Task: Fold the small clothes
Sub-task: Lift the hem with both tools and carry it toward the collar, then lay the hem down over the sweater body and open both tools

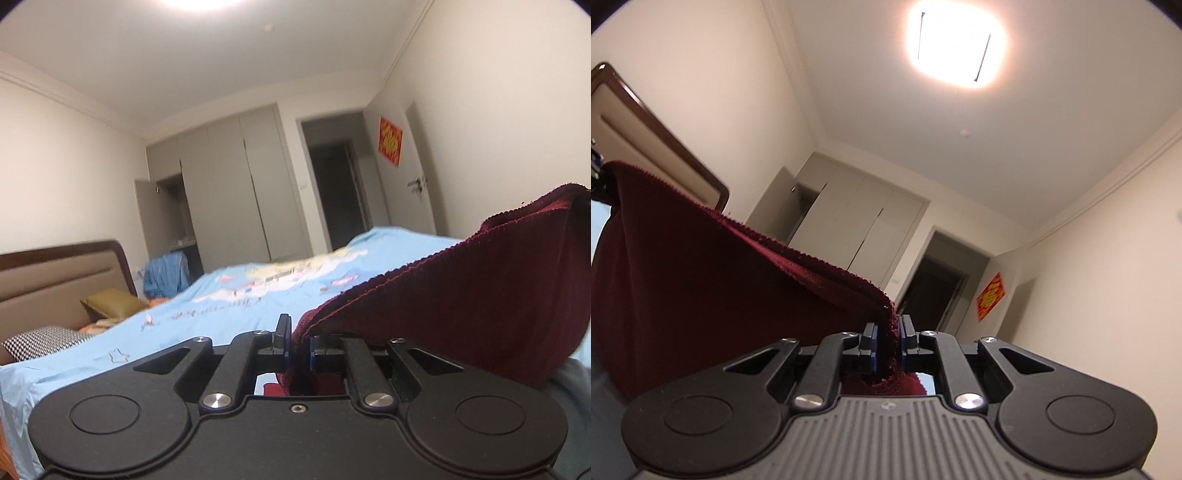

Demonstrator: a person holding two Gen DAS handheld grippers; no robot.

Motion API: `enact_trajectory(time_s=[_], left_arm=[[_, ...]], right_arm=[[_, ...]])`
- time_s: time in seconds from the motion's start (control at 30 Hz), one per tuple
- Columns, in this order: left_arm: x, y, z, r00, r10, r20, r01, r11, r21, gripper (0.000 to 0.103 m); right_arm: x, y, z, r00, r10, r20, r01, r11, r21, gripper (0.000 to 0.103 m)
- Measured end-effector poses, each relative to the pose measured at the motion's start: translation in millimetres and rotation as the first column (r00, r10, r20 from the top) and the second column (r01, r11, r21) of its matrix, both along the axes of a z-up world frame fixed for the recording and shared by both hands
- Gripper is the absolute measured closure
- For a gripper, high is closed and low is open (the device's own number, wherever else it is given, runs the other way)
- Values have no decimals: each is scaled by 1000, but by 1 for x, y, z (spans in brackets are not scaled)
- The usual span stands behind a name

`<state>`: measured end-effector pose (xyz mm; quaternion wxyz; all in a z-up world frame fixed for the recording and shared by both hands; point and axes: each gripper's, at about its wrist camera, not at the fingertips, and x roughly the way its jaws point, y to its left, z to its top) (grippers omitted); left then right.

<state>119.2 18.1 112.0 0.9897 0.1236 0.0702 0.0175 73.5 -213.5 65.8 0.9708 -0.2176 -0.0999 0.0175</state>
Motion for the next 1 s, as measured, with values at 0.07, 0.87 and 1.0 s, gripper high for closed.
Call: enact_trajectory(time_s=[0.07, 0.87, 1.0], left_arm=[[32, 1, 10, 997, 29, -65, -28, 1000, 6, 89], [294, 30, -79, 830, 72, -553, -126, 990, -61, 88], [307, 29, -88, 826, 72, -559, -127, 990, -59, 88]], right_arm=[[31, 0, 2, 999, 7, -38, -7, 1000, 2, 91], [271, 0, -62, 866, 42, -498, -17, 998, 54, 90], [281, -3, -76, 853, 37, -521, -2, 998, 68, 88]])
